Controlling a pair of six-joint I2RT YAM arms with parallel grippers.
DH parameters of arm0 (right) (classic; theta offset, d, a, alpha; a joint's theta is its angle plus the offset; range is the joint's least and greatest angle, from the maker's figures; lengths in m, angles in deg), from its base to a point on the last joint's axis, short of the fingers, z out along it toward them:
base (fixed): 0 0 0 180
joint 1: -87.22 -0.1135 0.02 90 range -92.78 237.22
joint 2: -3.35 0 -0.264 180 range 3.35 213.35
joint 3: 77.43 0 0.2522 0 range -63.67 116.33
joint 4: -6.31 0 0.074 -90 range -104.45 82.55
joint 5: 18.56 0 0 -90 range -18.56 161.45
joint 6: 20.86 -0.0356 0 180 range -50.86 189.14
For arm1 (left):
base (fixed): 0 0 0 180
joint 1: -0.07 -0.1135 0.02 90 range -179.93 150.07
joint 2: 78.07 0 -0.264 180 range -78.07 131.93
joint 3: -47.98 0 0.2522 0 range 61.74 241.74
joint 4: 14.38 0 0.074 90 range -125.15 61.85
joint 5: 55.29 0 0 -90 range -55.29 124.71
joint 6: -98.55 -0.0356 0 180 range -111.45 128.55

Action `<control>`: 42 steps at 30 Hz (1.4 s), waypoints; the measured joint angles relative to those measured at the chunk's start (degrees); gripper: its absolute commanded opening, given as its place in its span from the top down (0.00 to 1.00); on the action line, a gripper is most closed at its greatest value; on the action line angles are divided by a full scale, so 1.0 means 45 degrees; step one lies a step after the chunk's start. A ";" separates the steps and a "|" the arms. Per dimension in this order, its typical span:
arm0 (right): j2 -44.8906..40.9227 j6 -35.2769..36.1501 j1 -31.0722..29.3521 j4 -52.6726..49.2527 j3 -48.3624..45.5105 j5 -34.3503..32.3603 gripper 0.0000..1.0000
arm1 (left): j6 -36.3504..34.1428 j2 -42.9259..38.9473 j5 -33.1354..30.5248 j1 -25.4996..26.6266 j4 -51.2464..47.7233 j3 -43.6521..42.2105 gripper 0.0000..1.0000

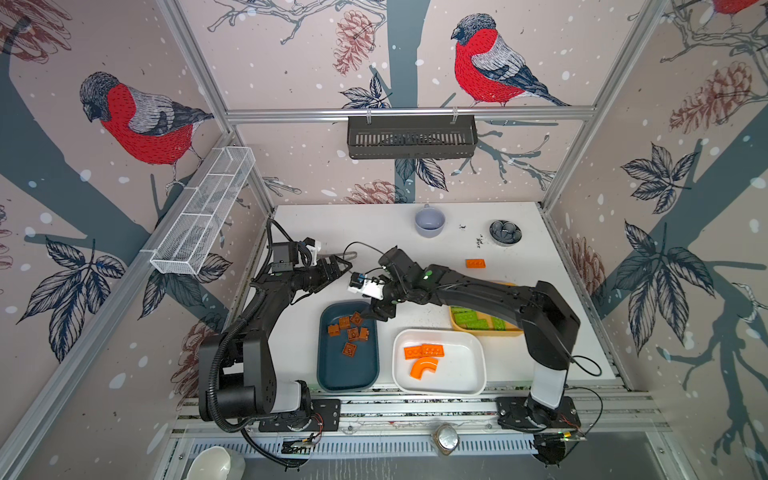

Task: Sort the legos into containers by color
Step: 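Carry the brown brick over the teal tray and release it, then return the right gripper to the pile and grasp a brown 2x1 brick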

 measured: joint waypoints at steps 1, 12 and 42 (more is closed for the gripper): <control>-0.0306 0.0005 0.0325 -0.0121 -0.0199 -0.0185 0.32 | 0.0034 0.0039 0.0039 0.0015 0.0073 -0.0005 0.07; -0.1195 0.0869 0.4192 -0.2511 -0.0665 -0.3317 0.33 | 0.0175 0.0398 0.0117 0.0316 0.0204 0.0107 0.07; 0.2613 0.5212 0.7140 -0.5727 0.2006 -0.4036 0.33 | -0.0073 0.0923 0.0024 0.0345 0.0005 0.0393 0.07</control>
